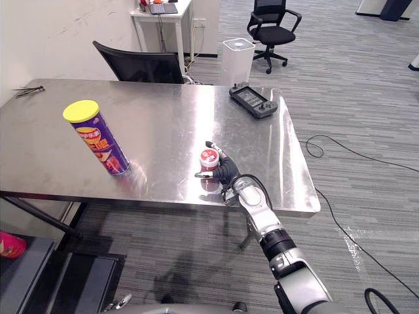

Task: Put the gum and the chips on the shelf.

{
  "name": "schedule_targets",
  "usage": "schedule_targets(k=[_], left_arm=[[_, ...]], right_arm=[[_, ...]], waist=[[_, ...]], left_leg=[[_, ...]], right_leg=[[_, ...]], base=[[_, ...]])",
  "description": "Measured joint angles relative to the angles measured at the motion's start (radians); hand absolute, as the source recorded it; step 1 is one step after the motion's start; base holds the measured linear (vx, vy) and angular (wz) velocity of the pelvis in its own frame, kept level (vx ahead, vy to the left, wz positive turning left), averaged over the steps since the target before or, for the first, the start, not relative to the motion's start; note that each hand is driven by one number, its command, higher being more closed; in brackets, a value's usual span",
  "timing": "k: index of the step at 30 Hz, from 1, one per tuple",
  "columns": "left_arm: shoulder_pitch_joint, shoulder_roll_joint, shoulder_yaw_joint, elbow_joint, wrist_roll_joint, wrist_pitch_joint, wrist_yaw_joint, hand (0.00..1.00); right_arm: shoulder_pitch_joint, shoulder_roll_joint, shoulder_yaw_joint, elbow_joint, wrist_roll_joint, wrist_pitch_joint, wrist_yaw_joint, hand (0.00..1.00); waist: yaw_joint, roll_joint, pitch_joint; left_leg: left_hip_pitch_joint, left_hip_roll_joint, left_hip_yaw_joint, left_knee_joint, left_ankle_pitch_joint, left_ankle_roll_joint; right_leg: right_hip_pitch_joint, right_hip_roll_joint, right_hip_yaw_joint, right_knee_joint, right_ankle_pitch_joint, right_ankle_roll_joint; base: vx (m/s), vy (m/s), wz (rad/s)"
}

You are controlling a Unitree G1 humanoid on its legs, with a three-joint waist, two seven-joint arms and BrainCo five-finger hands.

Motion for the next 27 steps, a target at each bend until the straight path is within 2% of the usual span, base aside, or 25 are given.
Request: schedule_targets(k=[8,27], left_arm=[[0.0,0.0,0.001,-0.019,0.0,0.006,0.0,0.0],[-0.002,0.0,-0.003,-0.023,0.001,0.007,0.002,0.0]], right_arm=[[-0.054,0.014,-0.002,0.045,0.0,0.002,-0.006,0.0],[-0.078,0.028,-0.034,0.084,-0.009,-0.005,-0.004,0.0]], waist=[[0.003,-0.005,0.027],[0.005,-0.013,0.037]], left_leg=[[0.001,-0.004,-0.021,-0.001,0.004,0.005],[0.002,-0.005,-0.018,-0.001,0.005,0.005]], right_leg=[[0.01,-0.004,-0.019,0.001,-0.001,0.0],[0.013,-0.005,-0.017,0.0,-0.001,0.0]], base=[[-0.01,-0.004,0.07],[0.0,0.0,0.0]])
